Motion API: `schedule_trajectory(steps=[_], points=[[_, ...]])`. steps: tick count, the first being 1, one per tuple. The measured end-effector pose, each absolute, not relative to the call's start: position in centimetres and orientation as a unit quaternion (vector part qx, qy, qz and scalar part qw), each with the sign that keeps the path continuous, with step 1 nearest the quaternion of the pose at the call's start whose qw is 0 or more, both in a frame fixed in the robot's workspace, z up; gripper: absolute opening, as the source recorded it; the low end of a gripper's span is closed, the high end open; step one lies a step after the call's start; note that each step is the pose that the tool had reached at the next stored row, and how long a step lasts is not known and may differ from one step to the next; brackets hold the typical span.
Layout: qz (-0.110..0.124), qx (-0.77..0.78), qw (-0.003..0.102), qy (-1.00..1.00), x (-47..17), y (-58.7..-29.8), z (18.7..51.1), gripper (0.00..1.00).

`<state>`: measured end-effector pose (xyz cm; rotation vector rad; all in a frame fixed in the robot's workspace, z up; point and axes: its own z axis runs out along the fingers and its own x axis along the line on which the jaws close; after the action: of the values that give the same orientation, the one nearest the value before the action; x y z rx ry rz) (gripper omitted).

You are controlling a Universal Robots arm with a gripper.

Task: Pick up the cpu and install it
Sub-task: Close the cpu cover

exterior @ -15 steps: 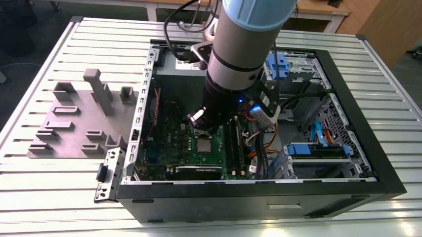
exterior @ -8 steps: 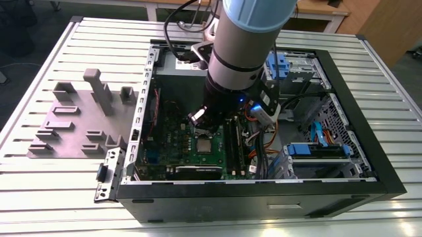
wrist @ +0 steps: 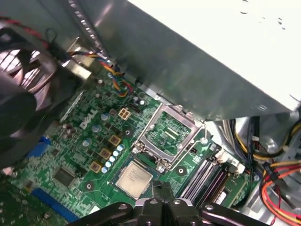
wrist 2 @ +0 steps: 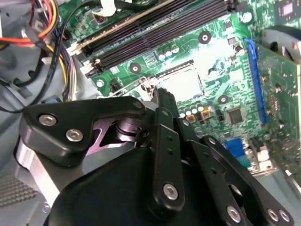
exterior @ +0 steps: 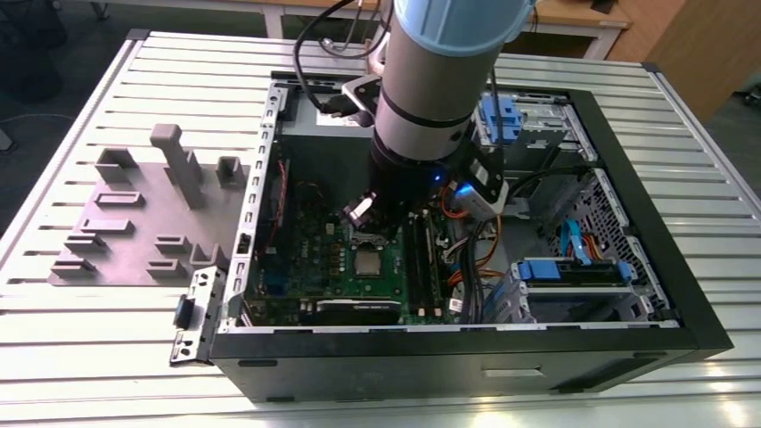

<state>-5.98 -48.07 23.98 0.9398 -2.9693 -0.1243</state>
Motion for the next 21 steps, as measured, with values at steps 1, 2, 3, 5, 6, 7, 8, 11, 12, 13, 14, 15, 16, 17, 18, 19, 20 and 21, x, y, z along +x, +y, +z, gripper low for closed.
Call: schedule_trajectory(steps=[1,2,3,5,6,7,8,11,12,13,14,15,16,17,18,19,20,21], points=[[-0.04,0.31,0.013,-0.95,-6.0,-48.1,24.0,0.11],[-0.04,0.319,0.013,-0.947,-6.0,-48.1,23.9,0.11],[-0.039,0.327,0.013,-0.944,-6.0,-48.1,23.9,0.11],[-0.039,0.342,0.014,-0.939,-6.0,-48.1,23.9,0.11],[-0.039,0.346,0.014,-0.937,-5.9,-48.1,23.9,0.11],[-0.039,0.346,0.014,-0.937,-5.8,-48.0,23.8,0.11],[-0.039,0.346,0.014,-0.937,-5.7,-47.9,23.8,0.11],[-0.039,0.346,0.014,-0.937,-5.4,-47.2,23.8,0.11],[-0.039,0.346,0.014,-0.937,-5.3,-46.9,23.8,0.11],[-0.039,0.346,0.014,-0.937,-5.2,-46.7,23.7,0.11],[-0.039,0.346,0.014,-0.937,-5.1,-46.5,23.7,0.11],[-0.039,0.346,0.014,-0.937,-5.0,-46.3,23.7,0.11],[-0.039,0.346,0.014,-0.937,-5.0,-46.1,23.7,0.11],[-0.039,0.347,0.014,-0.937,-5.0,-45.9,23.7,0.11],[-0.039,0.347,0.014,-0.937,-4.9,-45.7,23.7,0.11],[-0.039,0.348,0.014,-0.937,-4.9,-45.6,23.6,0.11],[-0.039,0.353,0.014,-0.935,-4.9,-45.6,23.6,0.11],[-0.039,0.361,0.014,-0.932,-4.9,-45.6,23.6,0.11]])
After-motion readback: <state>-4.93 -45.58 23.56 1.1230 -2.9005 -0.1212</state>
